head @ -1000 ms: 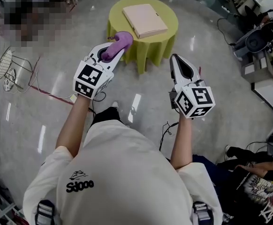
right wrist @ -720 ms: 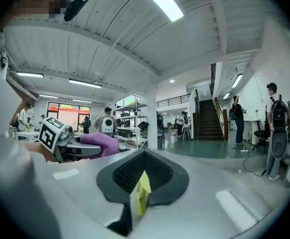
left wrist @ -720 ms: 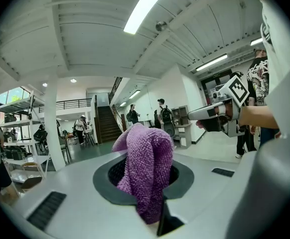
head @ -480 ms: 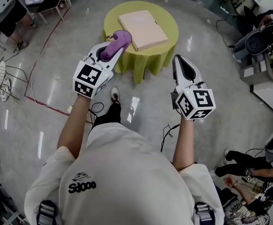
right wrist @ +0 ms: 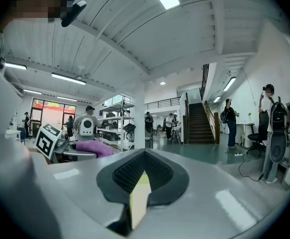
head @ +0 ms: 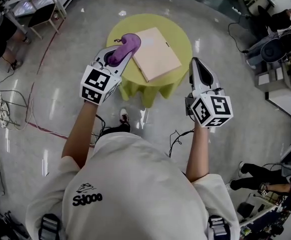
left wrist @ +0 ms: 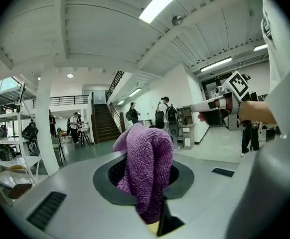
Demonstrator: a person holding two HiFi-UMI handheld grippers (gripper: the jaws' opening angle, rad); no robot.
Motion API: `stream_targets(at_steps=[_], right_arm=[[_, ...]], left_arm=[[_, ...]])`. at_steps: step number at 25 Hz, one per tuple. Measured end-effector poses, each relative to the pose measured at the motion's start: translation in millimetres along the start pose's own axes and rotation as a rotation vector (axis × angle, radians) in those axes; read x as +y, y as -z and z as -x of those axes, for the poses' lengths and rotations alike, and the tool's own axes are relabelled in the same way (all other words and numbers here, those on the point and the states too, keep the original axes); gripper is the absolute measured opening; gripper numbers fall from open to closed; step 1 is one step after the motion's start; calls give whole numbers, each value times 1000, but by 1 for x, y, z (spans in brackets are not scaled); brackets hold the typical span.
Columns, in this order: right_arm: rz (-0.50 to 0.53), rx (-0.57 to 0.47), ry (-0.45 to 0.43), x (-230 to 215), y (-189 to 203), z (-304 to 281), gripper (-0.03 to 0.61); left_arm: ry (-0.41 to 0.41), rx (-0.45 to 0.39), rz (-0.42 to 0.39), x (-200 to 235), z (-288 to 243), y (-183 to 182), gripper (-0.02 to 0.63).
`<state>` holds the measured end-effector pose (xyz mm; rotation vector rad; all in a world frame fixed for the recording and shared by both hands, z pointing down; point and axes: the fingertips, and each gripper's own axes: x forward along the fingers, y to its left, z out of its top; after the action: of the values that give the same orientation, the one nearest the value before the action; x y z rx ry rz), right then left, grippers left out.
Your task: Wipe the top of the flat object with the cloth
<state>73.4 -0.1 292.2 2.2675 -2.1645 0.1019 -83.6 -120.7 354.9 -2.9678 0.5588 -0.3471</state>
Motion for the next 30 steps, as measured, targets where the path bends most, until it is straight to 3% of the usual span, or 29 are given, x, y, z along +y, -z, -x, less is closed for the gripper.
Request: stream_targets(at_steps=[6, 18, 24, 30], right_arm=[[53, 6, 0, -9, 1, -64, 11], [122, 245, 51, -38, 57, -140, 11], [81, 271, 15, -60, 79, -164, 11], [60, 325, -82, -86, 105, -194, 11]], left_arm=[[-9, 16, 15, 55, -40, 8, 64], [-23, 123, 71, 112, -102, 61, 64], [-52, 204, 98, 119, -135, 101, 64], [-131, 345, 148, 128, -170, 158, 64]])
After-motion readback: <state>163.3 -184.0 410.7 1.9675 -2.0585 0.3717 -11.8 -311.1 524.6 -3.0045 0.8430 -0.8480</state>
